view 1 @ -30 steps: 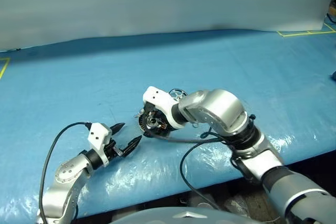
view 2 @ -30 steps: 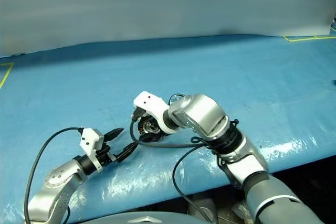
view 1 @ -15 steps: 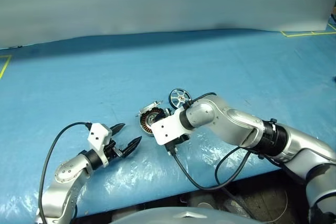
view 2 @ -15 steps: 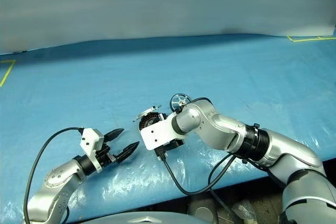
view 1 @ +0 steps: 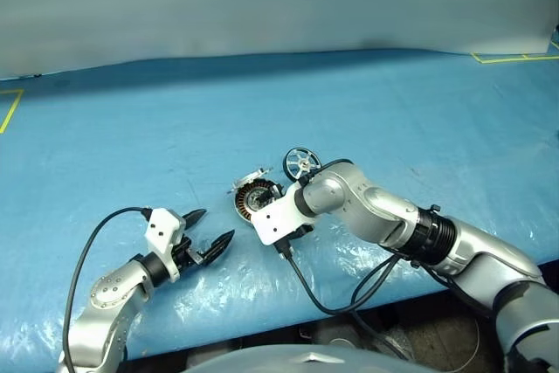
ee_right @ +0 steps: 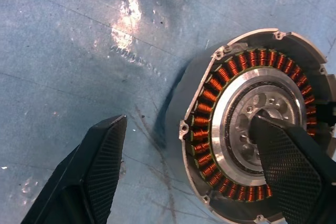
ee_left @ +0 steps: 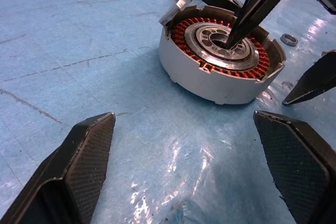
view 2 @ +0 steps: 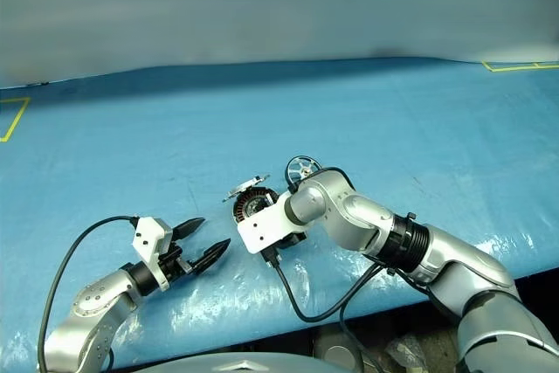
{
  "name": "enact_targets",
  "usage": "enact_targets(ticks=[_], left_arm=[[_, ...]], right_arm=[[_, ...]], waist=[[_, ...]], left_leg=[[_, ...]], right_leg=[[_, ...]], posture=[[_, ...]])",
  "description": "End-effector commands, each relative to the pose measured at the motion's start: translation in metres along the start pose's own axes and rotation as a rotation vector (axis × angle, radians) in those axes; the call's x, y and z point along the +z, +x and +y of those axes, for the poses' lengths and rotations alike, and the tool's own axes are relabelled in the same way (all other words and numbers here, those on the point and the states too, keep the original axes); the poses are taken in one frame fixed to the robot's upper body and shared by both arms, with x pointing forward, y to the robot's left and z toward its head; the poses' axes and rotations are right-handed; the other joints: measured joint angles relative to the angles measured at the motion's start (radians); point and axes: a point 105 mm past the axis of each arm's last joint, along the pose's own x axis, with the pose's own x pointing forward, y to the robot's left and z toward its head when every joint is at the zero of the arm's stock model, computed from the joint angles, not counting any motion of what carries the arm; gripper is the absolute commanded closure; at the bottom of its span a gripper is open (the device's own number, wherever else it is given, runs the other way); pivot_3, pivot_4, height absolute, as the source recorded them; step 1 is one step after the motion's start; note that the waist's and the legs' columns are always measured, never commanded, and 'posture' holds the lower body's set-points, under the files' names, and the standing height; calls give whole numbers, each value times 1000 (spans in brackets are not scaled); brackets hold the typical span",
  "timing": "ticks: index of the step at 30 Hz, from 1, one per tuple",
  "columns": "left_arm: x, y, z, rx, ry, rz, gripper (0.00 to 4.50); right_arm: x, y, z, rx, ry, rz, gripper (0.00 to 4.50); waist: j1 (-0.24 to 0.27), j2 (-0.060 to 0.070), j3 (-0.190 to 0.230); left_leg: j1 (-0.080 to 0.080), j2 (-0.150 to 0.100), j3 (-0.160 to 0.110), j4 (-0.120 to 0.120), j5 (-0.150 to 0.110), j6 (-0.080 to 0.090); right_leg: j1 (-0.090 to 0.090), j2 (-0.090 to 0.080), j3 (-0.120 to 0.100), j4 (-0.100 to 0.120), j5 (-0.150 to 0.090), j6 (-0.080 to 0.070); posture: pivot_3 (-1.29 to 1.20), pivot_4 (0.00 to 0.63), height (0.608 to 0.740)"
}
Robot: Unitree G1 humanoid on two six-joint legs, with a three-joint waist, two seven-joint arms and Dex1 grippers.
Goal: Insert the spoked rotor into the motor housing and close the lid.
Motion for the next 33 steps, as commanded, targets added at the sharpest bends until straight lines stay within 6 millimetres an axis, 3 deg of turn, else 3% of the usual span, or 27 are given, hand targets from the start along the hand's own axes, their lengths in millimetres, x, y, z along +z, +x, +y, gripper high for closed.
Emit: enact_targets(ticks=[1, 3, 8, 10, 12, 16, 19, 28, 33], left_arm=[[8, 2, -5, -18, 33, -22, 0], [8, 4, -5, -21, 36, -18, 0], [9, 5, -5, -25, 43, -20, 0], [9, 5, -5, -25, 44, -19, 0], [8, 5, -5, -27, 46, -16, 0], [7, 6, -6, -33, 41, -16, 0], [6, 8, -7, -38, 40, -16, 0], [7, 12, -6, -43, 48, -19, 0], [8, 12, -6, -46, 46, -24, 0]], right_arm=[[0, -3, -5, -23, 29, -6, 539], [-3, 0, -4, -23, 40, 6, 719], [-7, 4, -3, -24, 63, 25, 2163], [-5, 4, -3, -18, 122, 13, 2417], [-3, 4, -3, -18, 160, 10, 2417], [10, 2, -3, 17, 409, -52, 2417], [5, 5, 0, 18, 482, 4, 2417], [3, 8, 1, -1, 491, 59, 2417], [4, 7, 1, -2, 520, 50, 743]], waist=[[0, 0, 0], [0, 0, 0], [1, 0, 0], [1, 0, 0], [1, 0, 0], [1, 0, 0], [1, 0, 0], [1, 0, 0], [0, 0, 0]], left_leg=[[0, 0, 0, 0, 0, 0], [0, 0, 0, 0, 0, 0], [0, -1, 0, 1, 0, 0], [0, -1, 0, 2, 0, 0], [0, -1, 0, 3, 0, 0], [0, 0, -1, 4, 0, 1], [0, -1, -2, 4, -2, 3], [0, -2, -3, 5, -1, 2], [1, -2, -3, 5, -1, 2]], right_leg=[[0, 0, 0, 0, 0, 0], [0, 0, 0, 0, 0, 0], [1, 0, 0, 1, 0, 0], [1, 0, 0, 1, 0, 0], [1, 0, 0, 1, 0, 0], [1, 0, 0, 3, 0, 0], [1, -1, 0, 3, 0, 0], [2, -1, 0, 4, 0, -1], [2, -1, 0, 6, 0, 0]], posture=[[0, 150, 740], [0, 150, 740], [0, 150, 740], [0, 150, 740], [0, 150, 740], [0, 150, 740], [0, 150, 740], [0, 150, 740], [0, 150, 740]])
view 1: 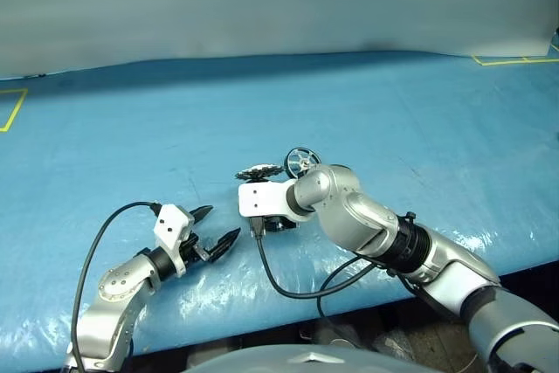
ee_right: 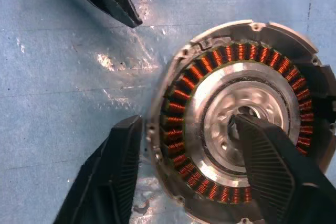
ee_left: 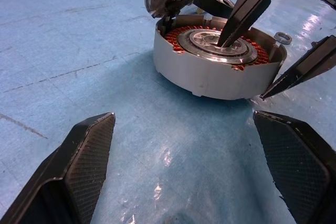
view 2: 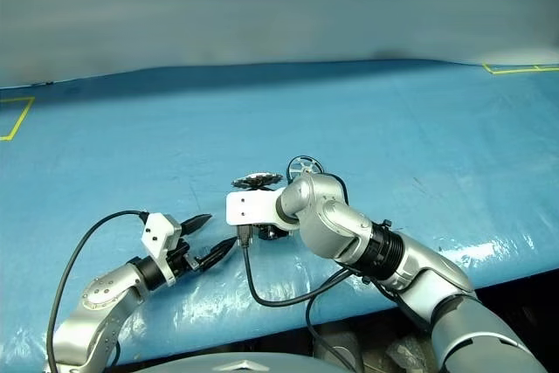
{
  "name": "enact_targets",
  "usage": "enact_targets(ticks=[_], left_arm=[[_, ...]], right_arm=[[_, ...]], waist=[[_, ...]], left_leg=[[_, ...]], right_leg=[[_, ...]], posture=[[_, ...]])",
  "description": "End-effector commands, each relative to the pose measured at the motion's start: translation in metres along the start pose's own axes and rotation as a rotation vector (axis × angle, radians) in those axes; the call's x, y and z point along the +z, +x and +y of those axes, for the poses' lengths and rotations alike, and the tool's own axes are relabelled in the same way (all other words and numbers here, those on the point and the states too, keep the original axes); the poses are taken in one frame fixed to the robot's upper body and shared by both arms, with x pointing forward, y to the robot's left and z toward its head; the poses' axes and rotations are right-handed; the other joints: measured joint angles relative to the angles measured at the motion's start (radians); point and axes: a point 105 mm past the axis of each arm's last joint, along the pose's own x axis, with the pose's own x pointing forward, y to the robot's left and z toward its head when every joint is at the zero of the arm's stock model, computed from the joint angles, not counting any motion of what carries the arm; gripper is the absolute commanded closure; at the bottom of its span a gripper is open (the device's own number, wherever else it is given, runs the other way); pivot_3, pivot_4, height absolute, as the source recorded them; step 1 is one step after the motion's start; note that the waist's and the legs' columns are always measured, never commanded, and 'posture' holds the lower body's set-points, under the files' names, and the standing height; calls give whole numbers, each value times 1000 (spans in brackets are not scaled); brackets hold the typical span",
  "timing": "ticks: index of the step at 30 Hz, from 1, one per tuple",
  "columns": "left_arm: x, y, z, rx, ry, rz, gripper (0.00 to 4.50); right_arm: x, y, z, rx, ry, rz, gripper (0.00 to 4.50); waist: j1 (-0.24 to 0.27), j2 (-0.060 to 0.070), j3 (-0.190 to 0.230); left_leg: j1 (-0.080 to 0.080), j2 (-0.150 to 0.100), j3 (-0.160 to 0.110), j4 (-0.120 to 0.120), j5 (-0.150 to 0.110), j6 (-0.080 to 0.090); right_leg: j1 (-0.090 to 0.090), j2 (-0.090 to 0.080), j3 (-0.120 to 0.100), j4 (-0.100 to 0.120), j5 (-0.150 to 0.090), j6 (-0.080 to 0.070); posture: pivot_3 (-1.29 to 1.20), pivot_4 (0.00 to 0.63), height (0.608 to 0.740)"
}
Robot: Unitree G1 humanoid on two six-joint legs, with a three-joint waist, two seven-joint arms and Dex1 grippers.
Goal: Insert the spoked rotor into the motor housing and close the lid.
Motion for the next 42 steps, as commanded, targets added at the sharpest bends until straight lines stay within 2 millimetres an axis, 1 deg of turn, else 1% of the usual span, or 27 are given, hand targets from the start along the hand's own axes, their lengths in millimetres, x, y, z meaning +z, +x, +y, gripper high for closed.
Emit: enact_targets(ticks=[1, 2, 5, 8, 10, 13, 15, 19, 22, 23, 25, 26, 27, 30, 32, 34, 36, 39, 42], left_arm=[[4, 1, -2, -15, 6, -23, 0], [4, 1, -2, -16, 5, -22, 0], [4, 0, -2, -8, -9, -29, 0], [5, 0, -2, -8, -5, -28, 0], [5, -1, -3, -9, -3, -27, 0], [5, -2, -3, -7, -2, -28, 0], [6, -2, -5, -12, -8, -35, 0], [9, -3, -8, -25, -27, -55, 0], [11, -2, -11, -52, -5, -48, 0], [12, -2, -12, -63, -4, -53, 0], [18, 0, -14, -87, 11, -64, 0], [20, 0, -16, -101, 15, -70, 0], [24, 1, -19, -120, 31, -74, 0], [37, 2, -24, -160, 56, -109, 0], [45, 5, -28, -195, 81, -123, 0], [51, 11, -34, -237, 119, -131, 0], [56, 16, -40, -279, 147, -142, 0], [57, 20, -45, -325, 171, -138, 0], [52, 23, -49, -369, 186, -105, 0]], right_arm=[[-5, -1, 1, 24, 69, 4, 456], [-2, -2, -2, 16, 108, -20, 456], [-1, -7, -1, 27, 119, -44, 456], [-2, -15, -1, 14, 106, -56, 456], [-1, -23, 0, 5, 96, -82, 456], [7, -39, 2, -7, 91, -193, 456], [11, -52, 0, -64, 21, -294, 456], [-2, -66, -5, -206, 126, -453, 456], [-27, -70, -6, -317, 183, -447, 456], [-35, -70, -5, -342, 227, -450, 456], [-55, -77, -8, -459, 393, -515, 456], [-66, -80, -9, -516, 469, -520, 456], [-76, -81, -6, -538, 555, -521, 456], [-86, -85, 3, -587, 594, -513, 456], [-92, -82, 11, -610, 585, -470, 456], [-101, -75, 17, -623, 615, -438, 456], [-109, -66, 22, -630, 641, -404, 456], [-114, -58, 27, -637, 673, -395, 456], [-122, -50, 26, -666, 705, -371, 456]], waist=[[0, 0, 0], [0, 0, 0], [0, 0, 0], [1, 0, 0], [0, 0, 0], [0, 0, 0], [0, 0, 0], [2, -2, 0], [3, -2, 1], [2, -2, 1], [3, -3, 0], [3, -3, 0], [4, -3, 0], [3, -2, 1], [2, -2, 1], [3, -2, 1], [3, -3, 1], [1, -3, 1], [1, -3, 1]], left_leg=[[0, 0, 0, 0, 0, 0], [0, 0, 0, 0, 0, 0], [0, 0, -1, 1, 0, 1], [0, 0, -1, 2, 0, 1], [0, 0, -2, 2, -1, 1], [0, 0, -2, 2, -1, 1], [0, 0, -2, 1, -1, 1], [0, 0, -2, 1, -1, 1], [0, 0, -1, 1, -1, 1], [0, 0, -1, 1, -1, 1], [0, 0, 0, 1, -1, 1], [0, 0, -1, 1, -1, 1], [0, 1, 0, 1, -1, 1], [0, 1, 0, 2, -1, 1], [0, 1, 1, 2, -1, 1], [1, 1, 1, 2, -1, 1], [1, 0, 1, 2, -1, 1], [2, 0, 2, 3, -1, 1], [2, 0, 4, 3, -1, 1]], right_leg=[[0, 0, 0, 0, 0, 0], [0, 0, 0, 1, 0, 0], [0, 0, 0, 2, 0, 0], [0, 0, 0, 3, 0, 0], [0, -1, 0, 3, 0, 0], [-1, -1, -1, 3, 0, 0], [-1, -1, -1, 3, 0, 0], [-1, 0, -1, 3, 0, 0], [0, 0, 0, 3, 0, 0], [-1, 0, 0, 3, 0, 0], [-1, 0, 0, 3, -1, 0], [-1, 0, 0, 3, -1, 0], [-1, 0, 0, 4, -1, 0], [-1, 0, 1, 5, -1, -1], [-1, 1, 2, 5, -2, -2], [-1, 1, 3, 6, -5, 1], [-1, 1, 3, 7, -6, 0], [-1, 1, 4, 8, -6, 0], [-2, 2, 6, 8, -6, 0]], posture=[[0, 150, 740], [0, 150, 740], [0, 150, 740], [0, 150, 740], [0, 150, 740], [0, 150, 740], [0, 150, 740], [0, 150, 740], [0, 150, 740], [0, 150, 740], [0, 150, 740], [0, 150, 740], [0, 150, 740], [0, 150, 740], [0, 150, 740], [0, 150, 740], [0, 150, 740], [0, 150, 740], [0, 150, 740]])
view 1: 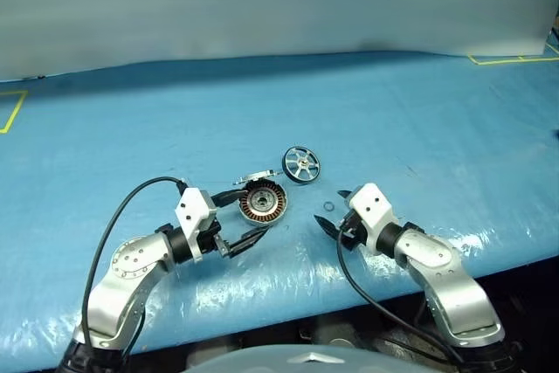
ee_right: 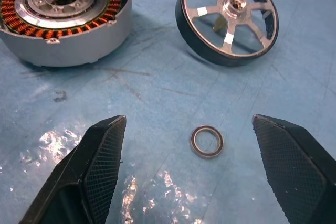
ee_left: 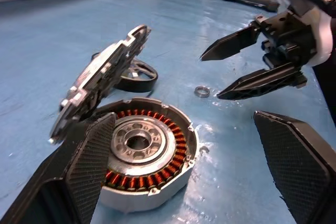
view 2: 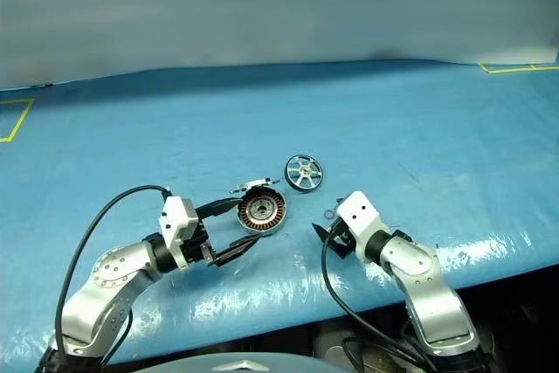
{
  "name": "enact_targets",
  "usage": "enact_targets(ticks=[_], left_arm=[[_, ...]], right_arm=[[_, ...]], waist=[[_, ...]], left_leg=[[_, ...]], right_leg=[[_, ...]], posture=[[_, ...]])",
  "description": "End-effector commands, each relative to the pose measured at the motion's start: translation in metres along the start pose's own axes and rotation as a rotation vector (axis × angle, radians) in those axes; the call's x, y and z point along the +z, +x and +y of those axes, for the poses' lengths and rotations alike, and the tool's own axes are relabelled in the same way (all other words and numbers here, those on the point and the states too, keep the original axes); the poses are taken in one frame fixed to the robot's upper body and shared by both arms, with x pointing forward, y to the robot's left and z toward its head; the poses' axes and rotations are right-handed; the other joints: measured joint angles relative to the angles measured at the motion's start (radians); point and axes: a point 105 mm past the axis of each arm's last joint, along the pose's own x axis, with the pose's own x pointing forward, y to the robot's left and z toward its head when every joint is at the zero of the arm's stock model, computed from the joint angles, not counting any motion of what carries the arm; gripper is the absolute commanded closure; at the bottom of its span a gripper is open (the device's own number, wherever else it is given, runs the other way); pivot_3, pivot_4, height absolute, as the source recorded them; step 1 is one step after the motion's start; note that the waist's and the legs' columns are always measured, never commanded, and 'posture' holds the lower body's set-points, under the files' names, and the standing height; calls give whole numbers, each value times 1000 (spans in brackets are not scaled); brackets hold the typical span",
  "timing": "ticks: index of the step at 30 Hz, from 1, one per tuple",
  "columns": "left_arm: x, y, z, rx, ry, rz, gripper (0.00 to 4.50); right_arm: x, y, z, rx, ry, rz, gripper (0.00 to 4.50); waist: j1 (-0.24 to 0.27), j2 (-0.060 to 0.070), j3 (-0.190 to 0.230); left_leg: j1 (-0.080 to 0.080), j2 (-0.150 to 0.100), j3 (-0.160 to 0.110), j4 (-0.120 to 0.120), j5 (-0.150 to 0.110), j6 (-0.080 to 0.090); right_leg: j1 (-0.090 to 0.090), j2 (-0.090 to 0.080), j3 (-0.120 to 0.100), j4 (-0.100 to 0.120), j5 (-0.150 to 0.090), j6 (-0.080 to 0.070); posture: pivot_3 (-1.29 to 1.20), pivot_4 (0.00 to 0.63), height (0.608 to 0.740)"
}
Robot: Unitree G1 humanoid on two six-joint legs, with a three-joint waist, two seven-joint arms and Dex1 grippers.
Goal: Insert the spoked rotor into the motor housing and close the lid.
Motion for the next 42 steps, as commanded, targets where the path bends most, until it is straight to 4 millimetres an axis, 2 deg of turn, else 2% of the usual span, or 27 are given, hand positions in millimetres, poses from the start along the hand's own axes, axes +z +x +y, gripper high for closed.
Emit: enact_targets(ticks=[1, 5, 12, 15, 23, 24, 26, 28, 30, 36, 39, 42], left_arm=[[1, 5, -8, -72, 38, 17, 0], [-13, 10, -15, -138, 76, 70, 0], [-17, 11, -15, -145, 74, 67, 0], [-23, 8, -13, -135, 68, 73, 0], [-32, 4, -11, -117, 63, 71, 0], [-32, 4, -10, -114, 62, 69, 0], [-33, 4, -10, -110, 63, 67, 0], [-33, 2, -8, -97, 62, 65, 0], [-33, 1, -8, -91, 60, 66, 0], [-26, -5, 0, -43, 69, 63, 0], [-19, -10, 6, -25, 86, 61, 0], [-9, -14, 19, 26, 116, 57, 0]], right_arm=[[0, 5, -8, -71, 13, -29, 456], [-13, 10, -16, -119, 62, -9, 456], [-32, 13, -13, -110, 117, 50, 456], [-38, 11, -10, -98, 115, 71, 1037], [-43, 10, -10, -100, 124, 89, 3678], [-43, 10, -10, -95, 123, 90, 3838], [-42, 10, -9, -91, 125, 86, 3841], [-31, 11, -13, -120, 57, 61, 3841], [-11, 14, -13, -121, 43, -5, 3841], [53, 13, 0, 8, -12, -187, 3841], [63, 13, 19, 146, -43, -177, 3841], [63, 18, 29, 215, -76, -133, 3841]], waist=[[2, 0, 0], [3, 0, 0], [3, -1, 0], [3, -1, -1], [9, -4, -3], [10, -4, -3], [10, -4, -3], [11, -4, -3], [11, -4, -3], [5, -2, -1], [4, -3, -1], [6, -3, -1]], left_leg=[[0, 0, 0, 0, 0, 0], [0, 0, 1, 0, 0, 0], [2, 0, 3, 0, -1, 1], [3, 0, 3, 0, -1, 1], [3, 1, 4, 1, -1, 2], [3, 1, 4, 1, -1, 2], [3, 1, 4, 2, -1, 3], [3, 1, 4, 2, -1, 3], [3, 1, 5, 2, -1, 3], [2, 1, 6, 1, -1, 3], [2, 1, 5, 1, -1, 3], [1, 1, 4, 1, -1, 4]], right_leg=[[0, 0, 0, 0, 0, 0], [0, 0, 1, 0, 0, 0], [1, 0, 3, 0, 0, 0], [1, 0, 4, 0, 0, 0], [2, 0, 6, 0, 1, 1], [2, 0, 6, 0, 1, 2], [2, 0, 7, 0, 1, 2], [2, 0, 8, 0, 1, 2], [1, 0, 8, 0, 1, 2], [-1, 1, 9, 0, 1, 2], [-1, 1, 8, 0, 2, 2], [0, 0, 7, 0, 3, -1]], posture=[[0, 150, 740], [0, 150, 740], [0, 150, 740], [0, 150, 740], [0, 150, 740], [0, 150, 740], [0, 150, 740], [0, 150, 740], [0, 150, 740], [0, 150, 740], [0, 150, 740], [0, 150, 740]])
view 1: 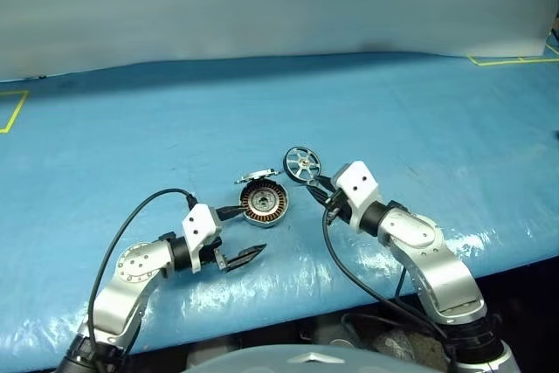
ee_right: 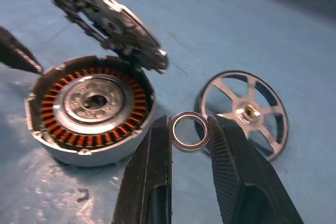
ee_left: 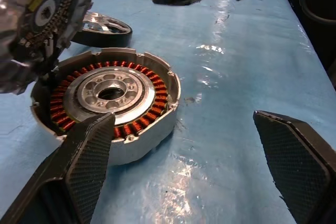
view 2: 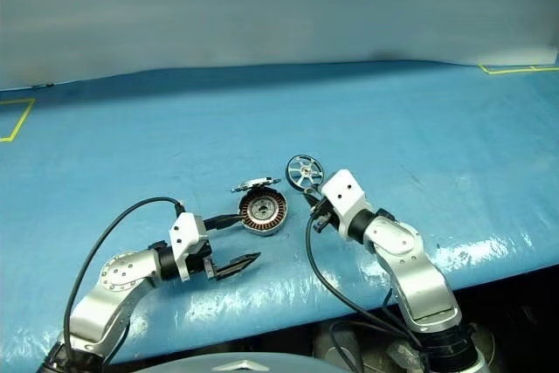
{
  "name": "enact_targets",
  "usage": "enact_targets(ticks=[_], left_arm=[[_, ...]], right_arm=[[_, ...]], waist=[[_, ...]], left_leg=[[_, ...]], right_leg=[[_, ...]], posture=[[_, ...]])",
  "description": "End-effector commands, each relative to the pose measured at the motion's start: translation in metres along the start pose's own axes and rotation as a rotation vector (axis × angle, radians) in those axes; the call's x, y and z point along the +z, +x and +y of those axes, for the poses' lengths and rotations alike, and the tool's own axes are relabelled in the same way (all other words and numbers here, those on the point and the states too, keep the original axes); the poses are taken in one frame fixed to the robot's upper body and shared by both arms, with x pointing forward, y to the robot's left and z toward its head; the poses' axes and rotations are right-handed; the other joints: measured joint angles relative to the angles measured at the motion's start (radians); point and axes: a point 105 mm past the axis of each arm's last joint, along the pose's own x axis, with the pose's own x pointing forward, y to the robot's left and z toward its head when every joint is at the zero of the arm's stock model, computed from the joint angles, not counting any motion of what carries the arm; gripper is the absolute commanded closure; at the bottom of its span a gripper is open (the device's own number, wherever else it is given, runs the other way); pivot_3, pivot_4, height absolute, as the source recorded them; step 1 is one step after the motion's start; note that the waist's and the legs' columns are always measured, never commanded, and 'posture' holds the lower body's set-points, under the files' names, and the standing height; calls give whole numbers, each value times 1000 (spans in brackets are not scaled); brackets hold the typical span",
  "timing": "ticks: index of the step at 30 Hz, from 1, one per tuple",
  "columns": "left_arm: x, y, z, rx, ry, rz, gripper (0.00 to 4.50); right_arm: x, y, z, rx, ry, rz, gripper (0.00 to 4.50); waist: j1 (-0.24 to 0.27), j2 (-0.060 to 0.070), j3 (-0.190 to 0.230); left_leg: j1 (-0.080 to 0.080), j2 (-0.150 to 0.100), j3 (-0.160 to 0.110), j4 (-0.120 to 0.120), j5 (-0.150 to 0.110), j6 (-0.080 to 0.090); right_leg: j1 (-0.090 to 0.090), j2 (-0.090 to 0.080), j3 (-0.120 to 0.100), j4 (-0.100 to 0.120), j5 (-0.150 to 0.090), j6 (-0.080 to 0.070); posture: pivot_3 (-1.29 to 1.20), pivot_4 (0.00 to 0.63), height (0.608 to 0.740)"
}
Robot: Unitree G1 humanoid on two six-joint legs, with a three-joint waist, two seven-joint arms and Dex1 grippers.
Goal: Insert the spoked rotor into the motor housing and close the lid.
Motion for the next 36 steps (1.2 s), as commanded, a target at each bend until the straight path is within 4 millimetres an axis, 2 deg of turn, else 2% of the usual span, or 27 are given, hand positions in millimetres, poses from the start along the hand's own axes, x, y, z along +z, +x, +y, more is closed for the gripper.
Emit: enact_targets(ticks=[1, 6, 12, 16, 19, 22, 27, 36], left_arm=[[23, -6, 14, 49, 66, -39, 0], [29, -11, 18, 82, 70, -39, 0], [29, -9, 9, 89, 64, -26, 0], [27, -10, 9, 110, 61, -15, 0], [27, -10, 7, 109, 55, -17, 0], [28, -10, 6, 111, 63, -15, 0], [30, -12, 6, 123, 54, -26, 0], [26, -15, 8, 133, 57, -6, 0]], right_arm=[[5, 5, 13, 92, -16, 14, 3841], [9, 24, 14, 125, -26, 1, 3841], [11, 39, 25, 223, -57, 18, 3841], [6, 49, 21, 208, -83, 48, 3841], [10, 54, 27, 251, -78, 29, 3841], [11, 60, 22, 237, -48, 27, 3841], [14, 61, 34, 314, 11, 15, 3841], [7, 61, 24, 274, 0, 39, 3841]], waist=[[0, 0, 0], [-6, -1, 1], [-4, -1, 1], [-4, -1, 1], [-4, -1, 1], [-4, -1, 1], [-4, -1, 1], [-5, -1, 1]], left_leg=[[0, 0, 0, 0, 0, 0], [0, -1, 1, 0, 0, 1], [0, -1, 1, 0, 0, 0], [-1, -1, 1, 0, 0, 0], [-1, -1, 2, 0, 0, 0], [-1, -1, 1, 0, 0, 0], [-1, -1, 1, 0, 0, 1], [-1, -1, 1, 0, 0, 1]], right_leg=[[0, 0, 0, 0, 1, -1], [0, 0, 1, -1, 1, 0], [0, 0, 0, -1, 2, 0], [0, 0, 1, -1, 2, 0], [0, 0, 1, -1, 2, 0], [0, 0, 0, -1, 2, 0], [0, 0, 0, -1, 2, 0], [0, 0, 0, -1, 2, 0]], posture=[[0, 150, 740], [0, 150, 740], [0, 150, 740], [0, 150, 740], [0, 150, 740], [0, 150, 740], [0, 150, 740], [0, 150, 740]])
